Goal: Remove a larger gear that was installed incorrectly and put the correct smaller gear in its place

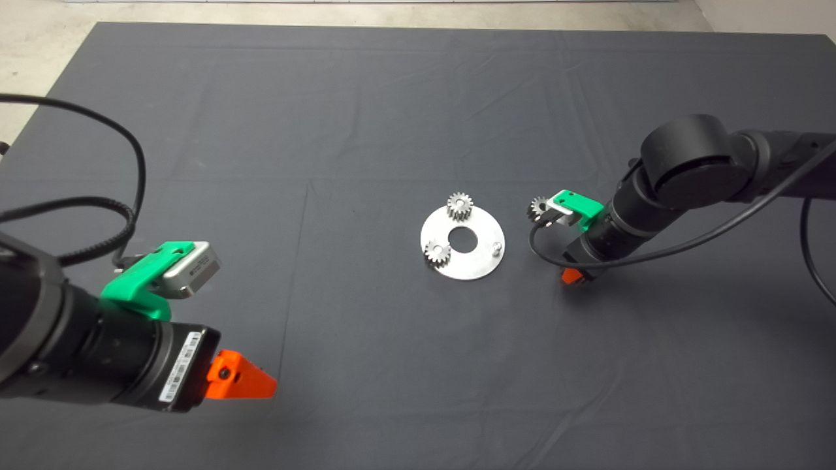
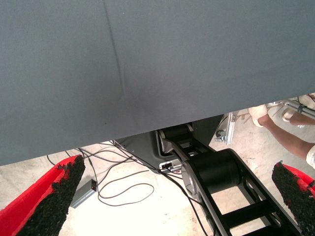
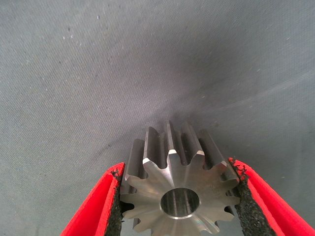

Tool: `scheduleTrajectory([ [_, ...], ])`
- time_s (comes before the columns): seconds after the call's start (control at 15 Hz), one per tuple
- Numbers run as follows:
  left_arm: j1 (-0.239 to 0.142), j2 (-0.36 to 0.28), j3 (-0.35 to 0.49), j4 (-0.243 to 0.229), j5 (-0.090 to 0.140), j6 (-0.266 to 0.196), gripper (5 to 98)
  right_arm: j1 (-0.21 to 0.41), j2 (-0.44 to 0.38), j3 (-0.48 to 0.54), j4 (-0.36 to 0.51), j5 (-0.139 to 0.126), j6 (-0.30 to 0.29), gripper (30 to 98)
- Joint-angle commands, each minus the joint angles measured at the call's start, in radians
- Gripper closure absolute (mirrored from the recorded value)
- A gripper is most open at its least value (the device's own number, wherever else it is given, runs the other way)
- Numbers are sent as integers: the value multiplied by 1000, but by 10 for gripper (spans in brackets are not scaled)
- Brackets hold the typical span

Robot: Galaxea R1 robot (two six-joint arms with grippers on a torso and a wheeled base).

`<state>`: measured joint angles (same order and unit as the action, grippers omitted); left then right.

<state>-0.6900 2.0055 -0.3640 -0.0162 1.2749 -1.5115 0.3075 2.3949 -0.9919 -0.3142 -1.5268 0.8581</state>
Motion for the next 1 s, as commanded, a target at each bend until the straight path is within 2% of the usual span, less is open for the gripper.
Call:
scheduleTrajectory([
  [0.0, -5, 0, 12, -16, -2, -4, 55, 16, -3, 15, 23, -101, 10, 785],
  [0.27, -5, 0, 13, -16, 0, -4, 55, 12, -4, 16, 10, -104, 10, 785],
  [0.53, -5, 0, 13, -16, 0, -6, 55, -5, -4, 15, -54, -104, 10, 786],
  [0.93, -5, -1, 13, -16, 0, -6, 55, -10, 4, 15, -96, -105, 10, 786],
])
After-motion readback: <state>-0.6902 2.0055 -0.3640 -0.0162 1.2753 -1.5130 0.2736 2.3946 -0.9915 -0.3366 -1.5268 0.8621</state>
